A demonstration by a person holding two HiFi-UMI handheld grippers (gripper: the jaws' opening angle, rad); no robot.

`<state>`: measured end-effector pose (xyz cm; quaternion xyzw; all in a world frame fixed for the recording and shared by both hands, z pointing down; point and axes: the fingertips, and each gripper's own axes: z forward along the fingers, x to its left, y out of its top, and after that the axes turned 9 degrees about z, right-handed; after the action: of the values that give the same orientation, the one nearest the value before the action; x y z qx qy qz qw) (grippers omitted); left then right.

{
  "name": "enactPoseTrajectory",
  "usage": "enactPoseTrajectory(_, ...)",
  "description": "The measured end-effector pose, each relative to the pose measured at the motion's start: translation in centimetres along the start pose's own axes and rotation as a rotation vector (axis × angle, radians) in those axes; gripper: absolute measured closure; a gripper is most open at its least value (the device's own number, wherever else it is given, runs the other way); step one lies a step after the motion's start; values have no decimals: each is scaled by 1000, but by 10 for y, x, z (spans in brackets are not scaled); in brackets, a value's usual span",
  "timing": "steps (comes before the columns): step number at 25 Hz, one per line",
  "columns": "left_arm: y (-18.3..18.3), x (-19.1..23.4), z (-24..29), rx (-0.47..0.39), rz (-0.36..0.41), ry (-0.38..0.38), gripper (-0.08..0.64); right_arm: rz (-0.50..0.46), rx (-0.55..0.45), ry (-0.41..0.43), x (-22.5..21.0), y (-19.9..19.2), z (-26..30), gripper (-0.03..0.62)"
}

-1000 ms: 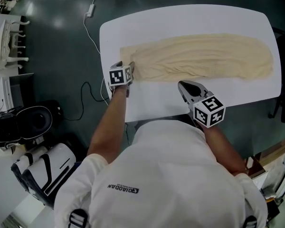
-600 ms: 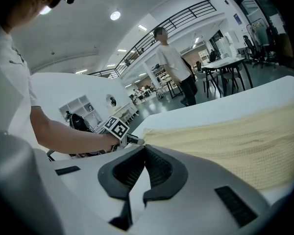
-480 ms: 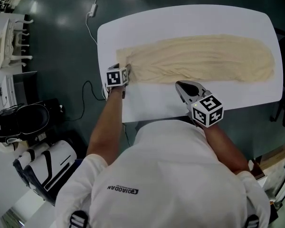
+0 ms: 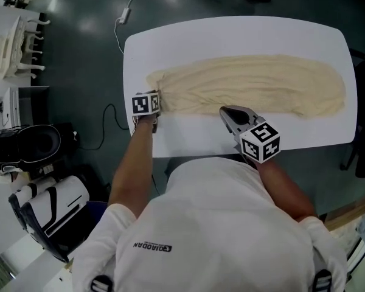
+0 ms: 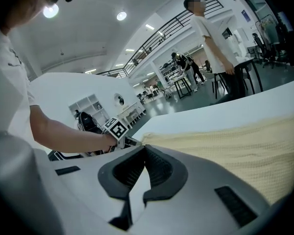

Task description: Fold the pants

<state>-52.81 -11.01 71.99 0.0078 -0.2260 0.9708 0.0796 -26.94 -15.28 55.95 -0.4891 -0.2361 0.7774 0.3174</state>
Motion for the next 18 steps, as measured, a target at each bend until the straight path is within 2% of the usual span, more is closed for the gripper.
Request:
enactPoseTrajectory(4, 9, -9, -25, -63, -60, -25, 496, -25, 11, 17, -7, 6, -6, 575)
enactPoseTrajectory(9, 21, -21, -58, -131, -112, -92, 495, -37, -1, 35, 2, 17, -5, 575)
enactPoseTrajectory(18, 48, -79, -116, -288, -113, -204, 497, -11, -43, 16, 4, 15, -35, 575)
